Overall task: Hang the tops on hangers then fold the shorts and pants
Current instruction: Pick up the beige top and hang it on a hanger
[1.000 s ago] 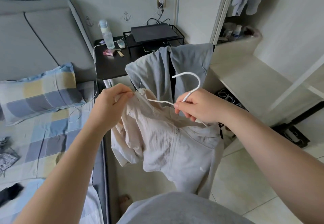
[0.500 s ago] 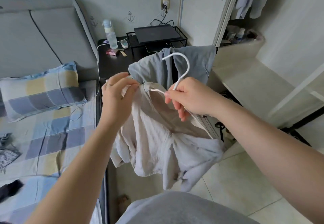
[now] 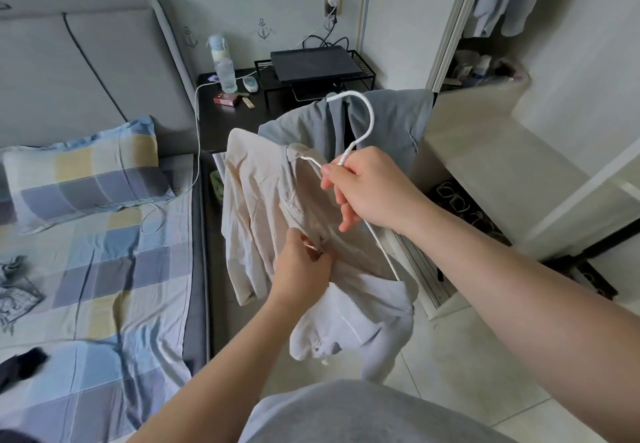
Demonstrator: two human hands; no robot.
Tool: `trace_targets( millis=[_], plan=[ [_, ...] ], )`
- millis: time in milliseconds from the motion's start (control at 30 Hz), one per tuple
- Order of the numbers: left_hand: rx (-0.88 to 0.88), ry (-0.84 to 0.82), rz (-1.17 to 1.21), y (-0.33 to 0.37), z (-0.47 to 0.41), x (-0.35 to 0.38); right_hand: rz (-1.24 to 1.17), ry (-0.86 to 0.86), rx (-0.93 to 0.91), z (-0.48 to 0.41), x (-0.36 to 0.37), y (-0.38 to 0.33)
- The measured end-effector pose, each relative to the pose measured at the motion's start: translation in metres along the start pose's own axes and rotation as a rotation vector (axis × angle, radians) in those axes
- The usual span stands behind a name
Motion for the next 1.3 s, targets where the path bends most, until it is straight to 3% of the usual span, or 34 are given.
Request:
trace_targets(
  millis=[100,233,300,467,600,800,900,1000,1067,1200,1300],
  plan=[
    [-0.127,-0.069,0.387,0.015,0.002,-0.006,0.161,-0.006,-0.082,-0.001,0.001,0.002],
    [-0.154,-0.145,0.893,0.038,-0.012,-0.038,0.259,-0.085,-0.150,0.006,0.003,0.014],
    [-0.152,-0.116,0.992,0.044,-0.020,-0.055,0.299,-0.155,-0.150,0.012,0.002,0.022],
    [-0.244,-0.063,0.817,0.030,-0.024,-0.057,0.341,-0.100,-0.231,0.014,0.000,0.029],
    [-0.237,0.098,0.682,0.014,-0.038,-0.065,0.370,-0.196,-0.109,0.012,-0.005,0.034],
    [-0.262,-0.118,0.246,-0.008,-0.032,-0.058,0.082,-0.048,-0.053,0.015,-0.010,0.035],
    [-0.168,-0.045,0.125,-0.013,-0.034,-0.066,0.062,-0.063,-0.047,0.018,-0.013,0.035],
    [-0.039,0.245,0.237,-0.006,-0.042,-0.080,0.053,-0.083,-0.054,0.022,-0.013,0.033],
    [-0.018,0.335,0.418,0.005,-0.050,-0.090,0.059,-0.087,-0.056,0.025,-0.013,0.032],
    [0.093,0.333,0.518,0.020,-0.057,-0.109,0.160,-0.125,-0.048,0.030,-0.015,0.032],
    [0.344,0.242,0.428,0.038,-0.049,-0.112,0.304,-0.277,0.036,0.032,-0.006,0.036]
  ],
)
Point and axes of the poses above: each hand's wrist, its own z-axis away from the middle knuckle, its own x-axis out of the palm, y = z × x, the point moved 1 cm from there along -z, towards the middle knuckle, and after that the axes turned 7 degrees about -x, right-handed, at the moved point
